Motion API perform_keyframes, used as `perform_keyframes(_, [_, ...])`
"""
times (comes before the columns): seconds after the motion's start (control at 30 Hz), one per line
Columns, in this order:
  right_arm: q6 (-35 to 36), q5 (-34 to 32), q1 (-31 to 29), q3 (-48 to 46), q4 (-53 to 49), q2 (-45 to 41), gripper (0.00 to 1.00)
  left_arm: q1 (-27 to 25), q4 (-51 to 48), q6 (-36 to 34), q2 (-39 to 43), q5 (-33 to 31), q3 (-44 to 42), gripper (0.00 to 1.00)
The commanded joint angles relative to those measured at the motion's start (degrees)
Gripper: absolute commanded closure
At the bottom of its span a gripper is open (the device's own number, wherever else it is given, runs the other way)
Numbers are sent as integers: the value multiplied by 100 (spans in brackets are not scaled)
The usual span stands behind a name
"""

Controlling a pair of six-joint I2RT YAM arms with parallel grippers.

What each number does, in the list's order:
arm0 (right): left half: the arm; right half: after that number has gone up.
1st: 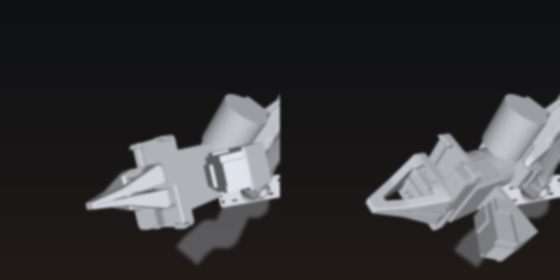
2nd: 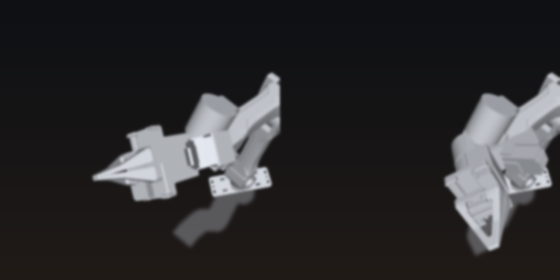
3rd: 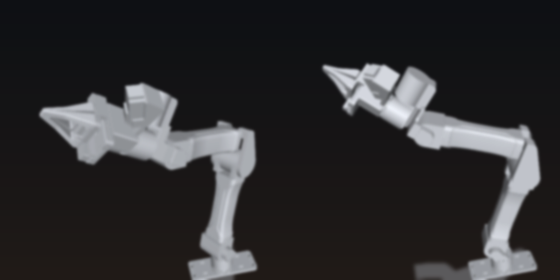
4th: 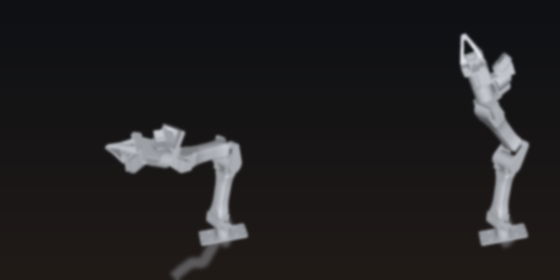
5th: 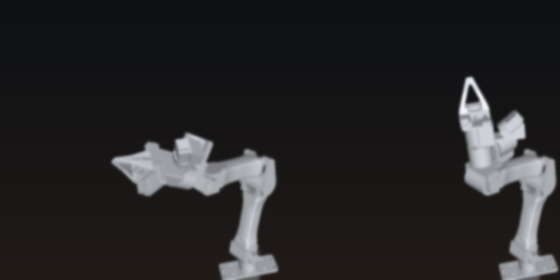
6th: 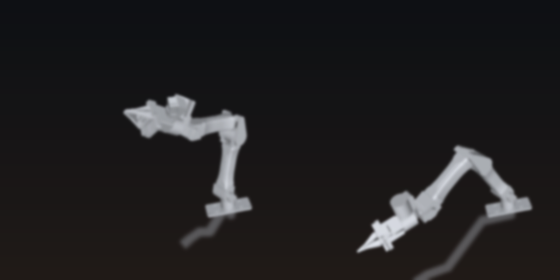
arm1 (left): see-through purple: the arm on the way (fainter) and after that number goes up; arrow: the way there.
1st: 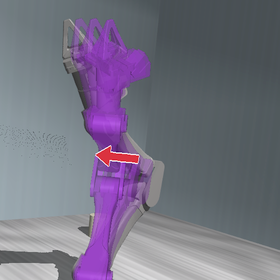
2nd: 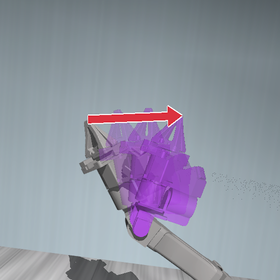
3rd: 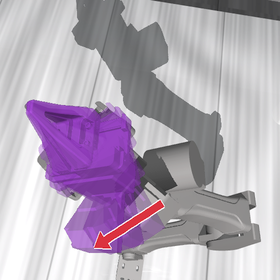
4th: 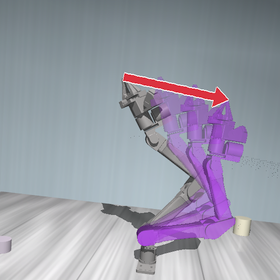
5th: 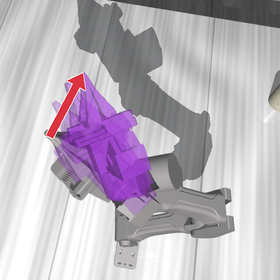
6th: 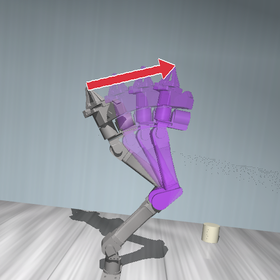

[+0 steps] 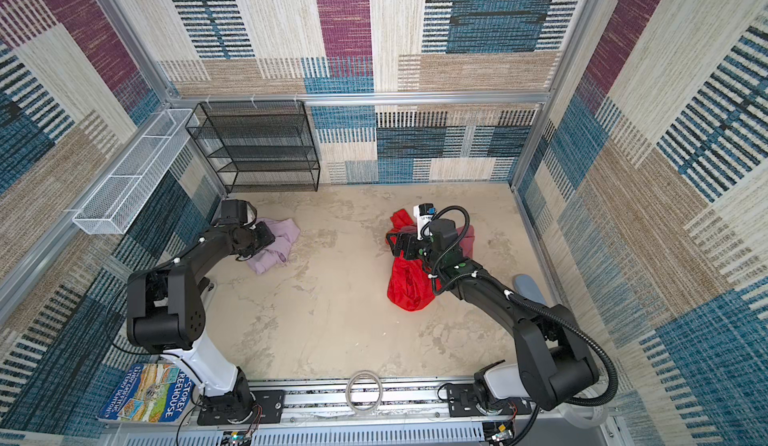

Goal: Pick out a specific cloth from the pile

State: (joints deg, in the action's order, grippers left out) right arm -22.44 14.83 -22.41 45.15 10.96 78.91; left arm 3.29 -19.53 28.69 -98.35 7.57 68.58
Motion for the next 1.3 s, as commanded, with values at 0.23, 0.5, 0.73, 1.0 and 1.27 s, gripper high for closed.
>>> perform_keyframes(0.23, [647,-844,117,-158,261,-384,5,-870,361,-820,1726,-854,-1072,54])
perform_keyframes(0.5, [1025,-2039,1033,-871,883,-997,1,-910,1187,-1320,3030,-1203,-2044,28])
perform_keyframes(0.73, [1486,-2798,1587,-1712,1917,-1175,0,-905,1425,-1578,3106,-2087,-2482,25])
perform_keyframes(1.0, [1981,-3274,1763,-2335,3302,-657,0,-893,2854,-1992,3041,-2281,-3392,24])
perform_keyframes(1.27, [1841,-3394,1794,-2753,4203,-198,0,-865,4193,-2387,2793,-2696,-4116,24])
